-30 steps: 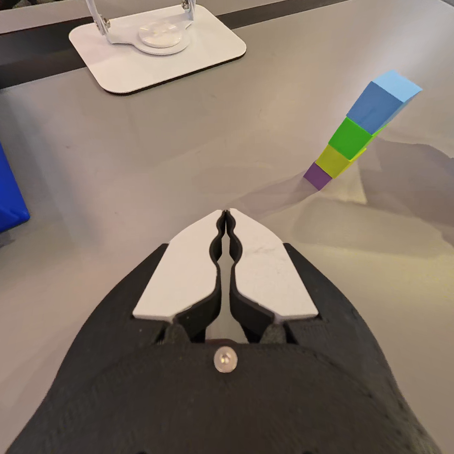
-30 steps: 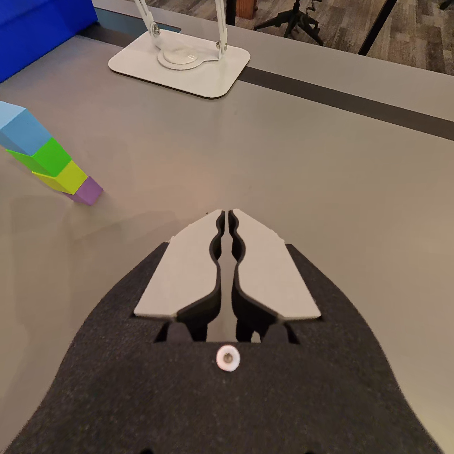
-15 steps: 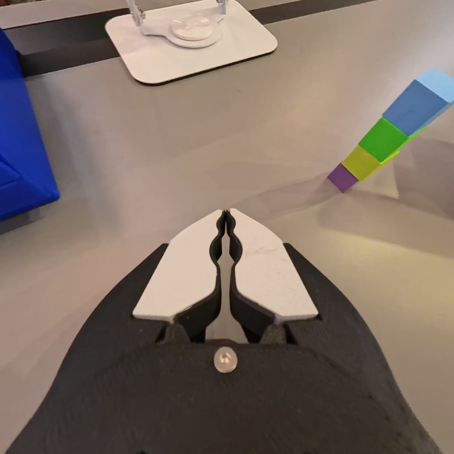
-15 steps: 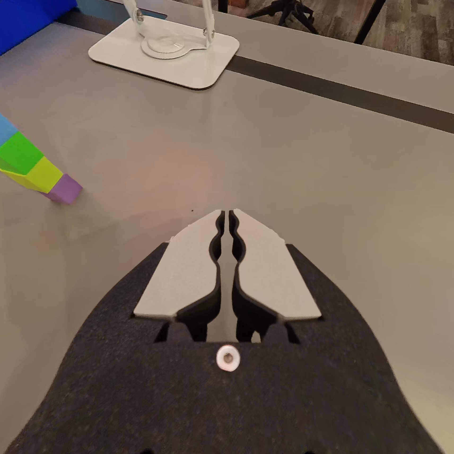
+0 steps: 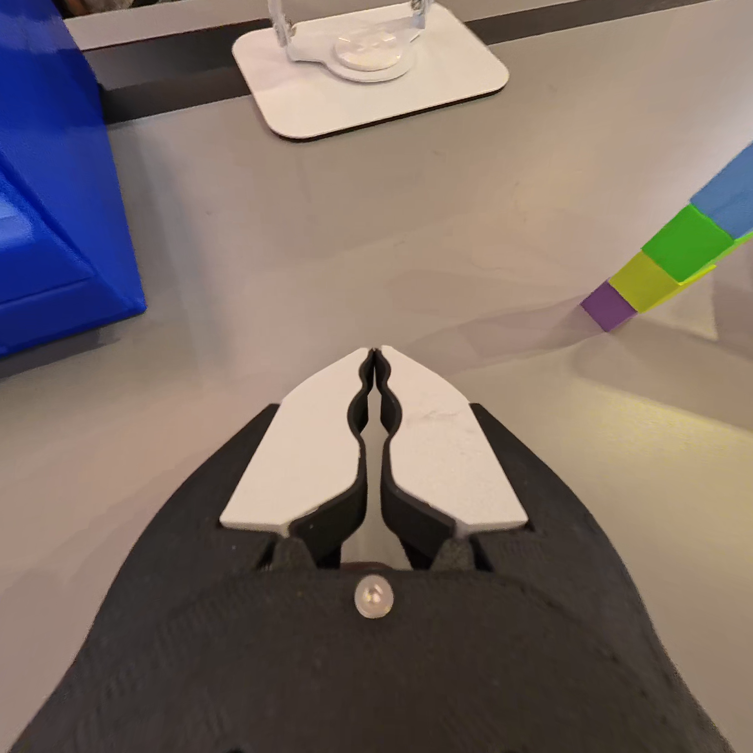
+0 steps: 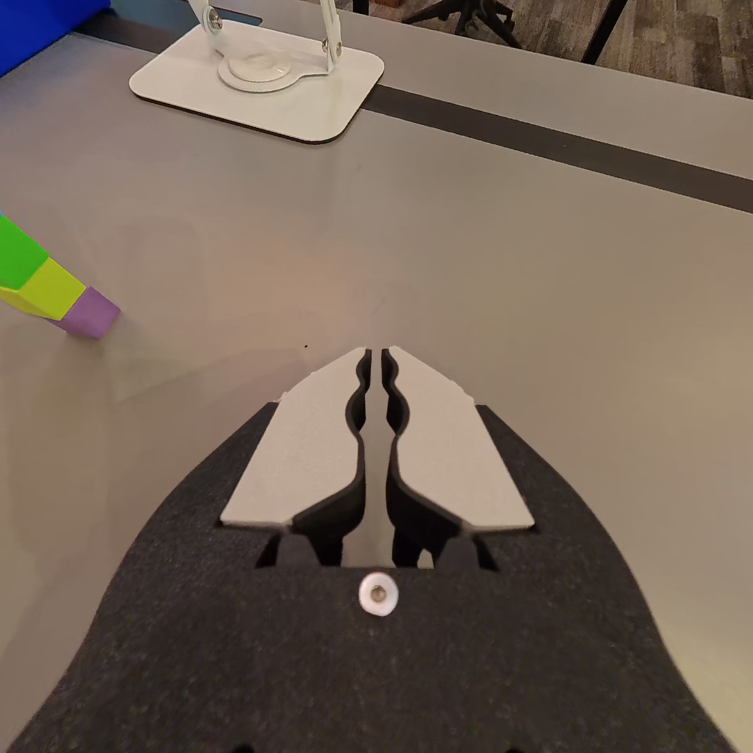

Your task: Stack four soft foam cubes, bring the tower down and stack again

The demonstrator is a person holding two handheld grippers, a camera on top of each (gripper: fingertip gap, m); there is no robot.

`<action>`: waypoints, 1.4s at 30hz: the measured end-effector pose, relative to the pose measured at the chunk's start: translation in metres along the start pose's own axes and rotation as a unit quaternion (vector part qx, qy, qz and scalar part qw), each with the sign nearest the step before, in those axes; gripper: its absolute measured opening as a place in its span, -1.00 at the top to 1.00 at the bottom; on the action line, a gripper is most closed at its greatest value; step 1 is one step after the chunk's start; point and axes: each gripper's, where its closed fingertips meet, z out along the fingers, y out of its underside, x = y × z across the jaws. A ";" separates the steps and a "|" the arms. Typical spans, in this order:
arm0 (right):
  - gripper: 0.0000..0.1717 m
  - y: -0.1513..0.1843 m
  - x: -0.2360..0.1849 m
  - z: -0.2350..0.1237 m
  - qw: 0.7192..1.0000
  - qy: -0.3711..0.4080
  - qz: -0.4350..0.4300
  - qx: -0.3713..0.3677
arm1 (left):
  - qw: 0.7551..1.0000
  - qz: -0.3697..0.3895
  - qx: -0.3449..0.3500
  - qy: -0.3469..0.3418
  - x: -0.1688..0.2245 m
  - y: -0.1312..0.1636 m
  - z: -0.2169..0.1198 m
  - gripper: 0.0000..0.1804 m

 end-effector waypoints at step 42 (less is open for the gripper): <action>0.95 -0.014 0.060 -0.038 0.996 0.025 0.061 0.067 | 0.995 0.012 -0.028 0.094 0.088 -0.008 0.047 1.00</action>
